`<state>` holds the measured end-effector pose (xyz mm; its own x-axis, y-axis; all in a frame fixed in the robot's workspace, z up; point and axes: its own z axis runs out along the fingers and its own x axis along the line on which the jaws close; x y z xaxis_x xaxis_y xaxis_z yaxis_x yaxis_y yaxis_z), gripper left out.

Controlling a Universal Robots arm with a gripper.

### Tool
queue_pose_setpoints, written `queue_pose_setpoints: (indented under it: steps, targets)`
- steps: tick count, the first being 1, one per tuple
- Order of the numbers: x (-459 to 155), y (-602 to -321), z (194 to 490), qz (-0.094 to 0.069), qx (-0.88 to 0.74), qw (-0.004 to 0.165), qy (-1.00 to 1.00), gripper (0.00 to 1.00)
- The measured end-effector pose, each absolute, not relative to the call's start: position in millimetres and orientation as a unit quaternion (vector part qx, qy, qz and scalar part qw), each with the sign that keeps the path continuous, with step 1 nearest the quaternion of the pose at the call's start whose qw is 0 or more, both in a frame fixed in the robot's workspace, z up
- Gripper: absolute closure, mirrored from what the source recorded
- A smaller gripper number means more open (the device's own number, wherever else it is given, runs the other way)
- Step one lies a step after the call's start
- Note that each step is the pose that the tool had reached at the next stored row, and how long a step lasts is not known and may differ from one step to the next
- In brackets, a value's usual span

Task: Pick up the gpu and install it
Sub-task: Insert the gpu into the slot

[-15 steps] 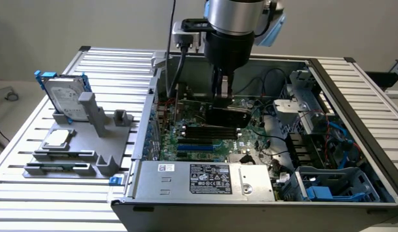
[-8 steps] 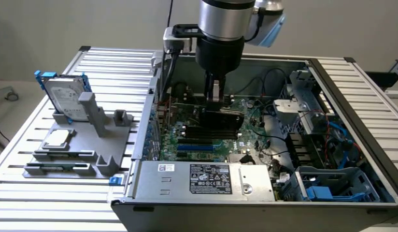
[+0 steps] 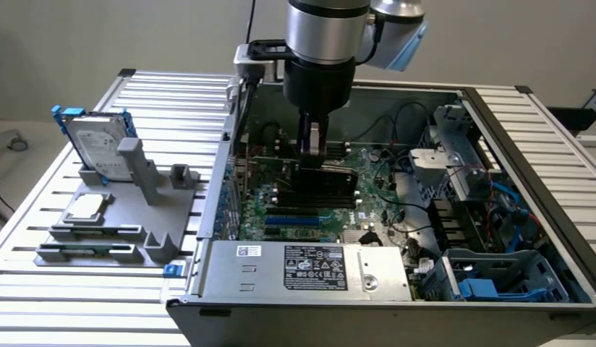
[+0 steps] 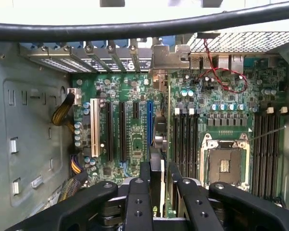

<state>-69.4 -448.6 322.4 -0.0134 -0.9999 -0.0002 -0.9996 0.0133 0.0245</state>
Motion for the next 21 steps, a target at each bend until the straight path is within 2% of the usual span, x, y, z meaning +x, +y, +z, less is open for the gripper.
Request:
queue_pose_setpoints:
  steps: [8,12,21]
  targets:
    - [-69.6,-449.9,322.3,-0.006,0.703,0.007,-0.711,0.74]
    - [-70.2,-450.0,321.6,0.006,0.703,-0.004,-0.711,0.74]
    - [-71.4,-450.1,319.8,0.006,0.703,-0.004,-0.711,0.74]
